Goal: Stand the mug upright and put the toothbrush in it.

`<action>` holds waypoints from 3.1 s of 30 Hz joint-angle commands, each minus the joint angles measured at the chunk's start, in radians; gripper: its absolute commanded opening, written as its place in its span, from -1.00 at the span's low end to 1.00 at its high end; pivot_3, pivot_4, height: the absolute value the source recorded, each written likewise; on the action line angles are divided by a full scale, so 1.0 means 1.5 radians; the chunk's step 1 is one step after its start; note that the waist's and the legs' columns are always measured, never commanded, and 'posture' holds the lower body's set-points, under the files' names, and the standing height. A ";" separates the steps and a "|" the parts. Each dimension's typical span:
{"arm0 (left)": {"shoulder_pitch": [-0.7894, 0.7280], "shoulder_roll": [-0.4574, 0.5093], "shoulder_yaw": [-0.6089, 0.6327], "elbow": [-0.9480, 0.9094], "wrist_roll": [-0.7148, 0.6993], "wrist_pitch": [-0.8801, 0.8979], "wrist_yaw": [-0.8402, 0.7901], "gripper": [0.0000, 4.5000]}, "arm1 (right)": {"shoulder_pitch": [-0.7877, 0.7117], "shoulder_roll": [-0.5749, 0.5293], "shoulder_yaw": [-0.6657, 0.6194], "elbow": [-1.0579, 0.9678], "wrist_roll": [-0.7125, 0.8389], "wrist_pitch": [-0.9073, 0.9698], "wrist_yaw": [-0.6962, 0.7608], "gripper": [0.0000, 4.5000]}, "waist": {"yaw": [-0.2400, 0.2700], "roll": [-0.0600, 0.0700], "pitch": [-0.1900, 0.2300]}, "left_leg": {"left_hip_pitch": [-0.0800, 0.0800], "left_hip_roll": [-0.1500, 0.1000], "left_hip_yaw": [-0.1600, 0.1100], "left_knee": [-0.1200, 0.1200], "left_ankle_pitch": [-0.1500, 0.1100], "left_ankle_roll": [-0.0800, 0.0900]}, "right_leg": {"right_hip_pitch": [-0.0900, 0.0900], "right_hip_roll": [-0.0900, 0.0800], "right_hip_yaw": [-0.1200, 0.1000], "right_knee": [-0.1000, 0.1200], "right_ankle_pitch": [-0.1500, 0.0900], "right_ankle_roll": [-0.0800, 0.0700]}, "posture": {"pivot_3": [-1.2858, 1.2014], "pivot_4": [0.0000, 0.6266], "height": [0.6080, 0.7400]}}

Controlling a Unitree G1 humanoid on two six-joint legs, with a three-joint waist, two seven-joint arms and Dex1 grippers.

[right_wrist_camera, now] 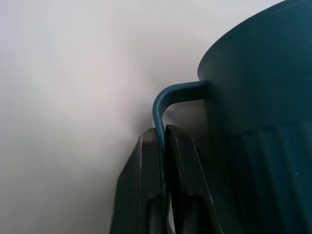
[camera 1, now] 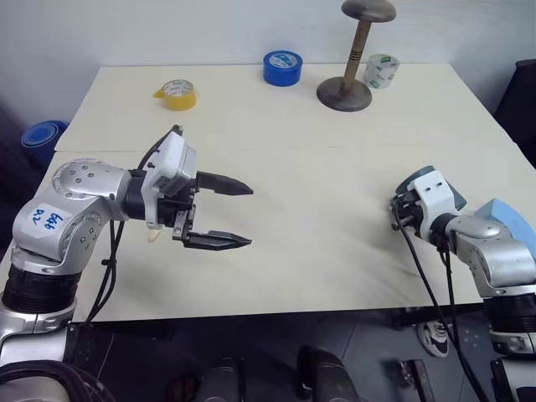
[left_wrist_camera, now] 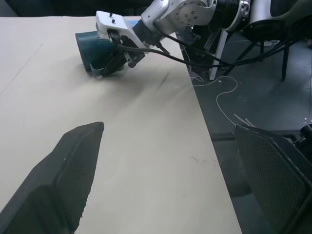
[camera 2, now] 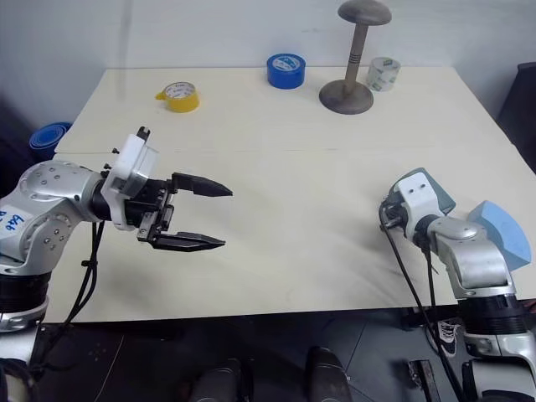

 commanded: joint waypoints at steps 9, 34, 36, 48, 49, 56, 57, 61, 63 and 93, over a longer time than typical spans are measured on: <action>0.041 0.008 0.150 -0.017 -0.062 0.079 0.123 1.00 | -0.036 0.347 0.026 -0.199 0.215 -0.100 0.060 -0.99 | -0.018 0.000 0.000 | 0.000 0.001 -0.002 -0.001 0.001 -0.001 | -0.002 0.001 -0.001 0.004 0.000 0.000 | 0.03 -0.52 1.00; 0.079 0.164 0.217 -0.050 -0.115 0.145 0.123 1.00 | 0.045 0.520 0.091 0.063 0.132 -0.395 0.185 -0.38 | -0.035 0.001 0.001 | 0.001 0.000 -0.004 -0.002 0.001 -0.003 | -0.002 0.000 -0.001 0.007 0.000 0.000 | 0.03 -0.52 1.00; 0.080 0.162 0.200 -0.046 -0.107 0.134 0.111 1.00 | 0.071 0.501 0.096 0.021 0.131 -0.373 0.179 -0.09 | -0.035 0.001 0.001 | 0.001 0.000 -0.004 -0.002 0.001 -0.003 | -0.002 0.000 -0.001 0.007 0.000 0.000 | 0.03 -0.52 1.00; 0.088 0.147 0.119 -0.015 -0.056 0.054 0.039 1.00 | 0.202 0.283 0.117 -0.223 0.089 -0.202 0.153 0.82 | -0.026 0.002 0.001 | 0.001 0.000 -0.003 -0.002 0.000 -0.003 | -0.002 0.000 0.000 0.007 0.000 0.000 | 0.03 -0.52 1.00; 0.088 0.147 0.118 -0.007 -0.048 0.047 0.038 1.00 | 0.214 0.252 0.107 -0.252 0.087 -0.180 0.147 0.82 | -0.022 0.002 0.001 | 0.001 0.000 -0.003 -0.002 0.000 -0.003 | -0.003 0.000 0.000 0.007 0.000 0.000 | 0.03 -0.52 1.00; 0.137 0.198 0.102 0.018 0.090 0.081 0.150 1.00 | 0.238 0.015 -0.130 -0.460 0.264 0.026 0.178 0.99 | -0.012 0.003 0.002 | 0.000 0.000 -0.001 -0.002 0.000 -0.002 | -0.002 0.000 0.001 0.004 0.000 0.000 | 0.03 -0.52 1.00; 0.140 0.201 0.095 0.028 0.121 0.111 0.199 1.00 | 0.219 -0.025 -0.172 -0.473 0.304 0.059 0.182 0.99 | -0.010 0.003 0.002 | 0.000 0.000 -0.001 -0.002 0.000 -0.002 | -0.002 0.000 0.000 0.003 0.000 0.000 | 0.03 -0.52 1.00; 0.106 0.162 0.065 0.061 0.180 0.241 0.335 1.00 | 0.127 -0.127 -0.251 -0.479 0.456 0.156 0.178 0.99 | -0.008 0.001 0.002 | 0.001 0.001 -0.001 -0.002 0.000 -0.001 | -0.001 0.001 0.000 0.002 0.000 -0.001 | 0.03 -0.52 1.00; 0.079 0.124 0.043 0.072 0.188 0.271 0.364 1.00 | 0.079 -0.151 -0.260 -0.468 0.520 0.182 0.168 0.99 | 0.000 0.001 0.003 | 0.001 0.001 -0.001 -0.002 0.000 -0.001 | -0.001 0.001 0.000 0.002 0.000 -0.001 | 0.03 -0.52 1.00; -0.149 -0.092 -0.109 0.497 0.379 0.187 0.376 -0.69 | 0.062 -0.213 -0.251 -0.481 0.586 0.156 0.108 1.00 | 0.018 -0.006 0.003 | 0.001 0.000 0.000 0.001 0.000 0.000 | 0.000 -0.001 0.000 0.002 0.000 0.000 | 0.03 -0.52 1.00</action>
